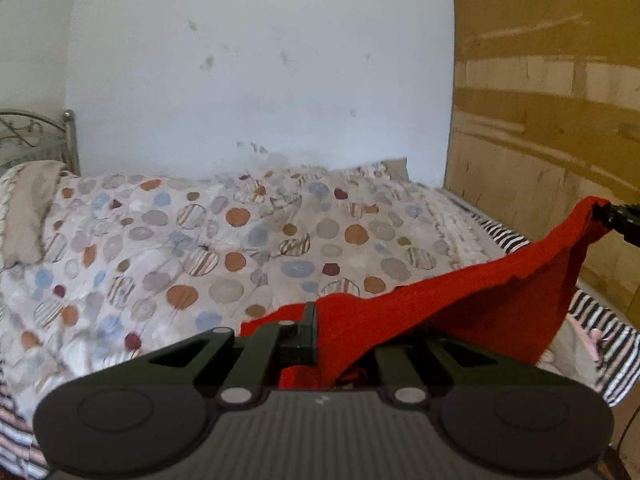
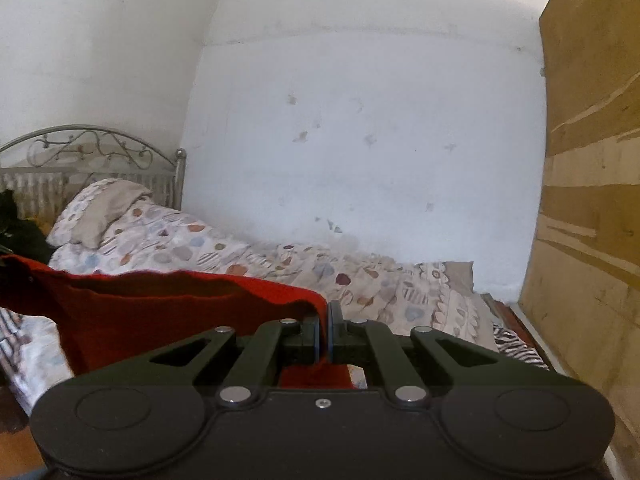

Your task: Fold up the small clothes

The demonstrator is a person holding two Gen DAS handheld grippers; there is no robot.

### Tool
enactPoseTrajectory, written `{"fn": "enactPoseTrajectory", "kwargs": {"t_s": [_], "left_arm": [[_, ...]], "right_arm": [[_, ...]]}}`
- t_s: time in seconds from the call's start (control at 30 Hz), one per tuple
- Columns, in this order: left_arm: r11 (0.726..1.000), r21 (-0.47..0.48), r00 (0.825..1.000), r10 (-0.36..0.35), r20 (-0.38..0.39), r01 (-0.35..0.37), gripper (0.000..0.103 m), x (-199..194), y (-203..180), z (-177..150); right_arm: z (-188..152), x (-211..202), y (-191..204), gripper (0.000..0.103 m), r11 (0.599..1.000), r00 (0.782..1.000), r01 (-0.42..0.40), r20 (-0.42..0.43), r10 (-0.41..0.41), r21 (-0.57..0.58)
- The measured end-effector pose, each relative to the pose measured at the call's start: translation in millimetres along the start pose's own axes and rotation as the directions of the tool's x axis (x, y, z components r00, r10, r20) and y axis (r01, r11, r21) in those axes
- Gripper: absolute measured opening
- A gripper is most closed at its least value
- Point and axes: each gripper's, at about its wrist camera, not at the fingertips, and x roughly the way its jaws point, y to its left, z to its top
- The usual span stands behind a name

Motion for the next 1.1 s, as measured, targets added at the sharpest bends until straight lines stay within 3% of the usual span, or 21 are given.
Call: {"fn": "enactPoseTrajectory", "kwargs": {"t_s": [0.17, 0.33, 0.47, 0.63, 0.83, 0.93, 1.0, 1.1], "left_arm": [[0.999, 0.035, 0.992, 0.008, -0.127, -0.003, 0.005, 104.5, 16.8, 23.0], [0.998, 0.056, 0.974, 0.04, -0.223, -0.028, 0.005, 189.3, 27.7, 6.0], [1.0, 0.001, 0.956, 0.029, -0.292, -0.03, 0.006, 238.5, 47.7, -6.6], [0.998, -0.055, 0.934, -0.017, -0.358, -0.003, 0.006, 273.6, 71.9, -18.1], [0.977, -0.191, 0.904, -0.161, -0.397, 0.09, 0.009, 291.4, 105.2, -29.0], [0.967, -0.228, 0.899, -0.195, -0.392, 0.11, 0.019, 289.7, 118.2, -27.5], [0.964, -0.237, 0.897, -0.209, -0.389, 0.122, 0.02, 287.1, 123.4, -24.8], [0.97, -0.198, 0.897, -0.208, -0.391, 0.139, 0.027, 282.0, 125.7, -17.1]], "right_arm": [[-7.0, 94.7, -30.1, 0.002, 0.998, 0.997, -0.02, -0.072, 0.025, 0.067], [-30.7, 171.3, -44.4, 0.003, 0.995, 0.985, -0.037, -0.165, 0.053, 0.097], [-56.9, 223.2, -48.8, 0.002, 0.993, 0.968, -0.04, -0.242, 0.068, 0.115], [-86.4, 272.8, -45.5, 0.003, 0.992, 0.947, -0.035, -0.313, 0.072, 0.121], [-114.3, 312.2, -42.8, 0.003, 0.988, 0.92, -0.029, -0.382, 0.084, 0.149], [-125.4, 324.0, -43.6, 0.003, 0.985, 0.906, -0.02, -0.414, 0.09, 0.171], [-130.7, 330.1, -47.3, 0.003, 0.977, 0.896, -0.025, -0.429, 0.116, 0.214], [-135.7, 335.6, -56.2, 0.003, 0.955, 0.885, -0.019, -0.439, 0.154, 0.296]]}}
